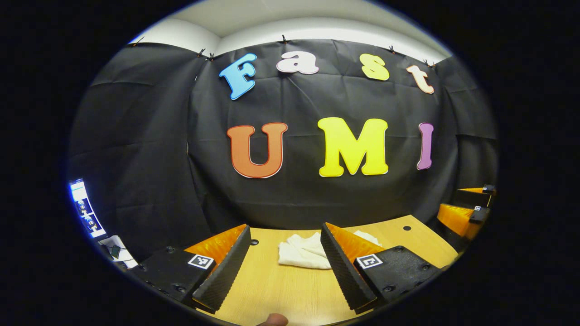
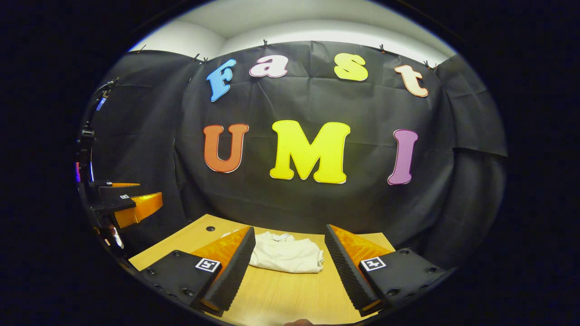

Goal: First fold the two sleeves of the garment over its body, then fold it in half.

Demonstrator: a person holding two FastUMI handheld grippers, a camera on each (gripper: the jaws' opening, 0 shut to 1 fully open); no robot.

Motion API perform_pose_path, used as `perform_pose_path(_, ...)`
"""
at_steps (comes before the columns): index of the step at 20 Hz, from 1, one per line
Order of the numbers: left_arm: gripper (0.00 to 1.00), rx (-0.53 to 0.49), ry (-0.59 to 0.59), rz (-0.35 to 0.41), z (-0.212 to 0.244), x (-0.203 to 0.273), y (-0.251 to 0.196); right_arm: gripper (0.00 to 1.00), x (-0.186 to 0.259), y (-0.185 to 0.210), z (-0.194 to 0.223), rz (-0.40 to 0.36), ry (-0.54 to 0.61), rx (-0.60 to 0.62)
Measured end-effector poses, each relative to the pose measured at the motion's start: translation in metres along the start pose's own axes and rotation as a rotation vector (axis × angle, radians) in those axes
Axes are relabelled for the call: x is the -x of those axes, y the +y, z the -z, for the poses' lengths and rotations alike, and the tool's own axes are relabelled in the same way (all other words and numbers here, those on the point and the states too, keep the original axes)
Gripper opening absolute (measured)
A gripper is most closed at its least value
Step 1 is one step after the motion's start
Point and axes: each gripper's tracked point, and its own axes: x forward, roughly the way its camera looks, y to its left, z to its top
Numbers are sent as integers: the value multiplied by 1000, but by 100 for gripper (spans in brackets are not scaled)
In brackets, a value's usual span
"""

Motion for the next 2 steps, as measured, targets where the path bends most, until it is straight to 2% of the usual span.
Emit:
perform_pose_path(1, 90, -9, -12, 4, -3, 1, -1, 96, 1, 0, 0, 1, 1, -9)
perform_pose_path(2, 98, -18, -21, 6, -7, 0, -1, 96, 1, 2, 0, -5, -1, -17)
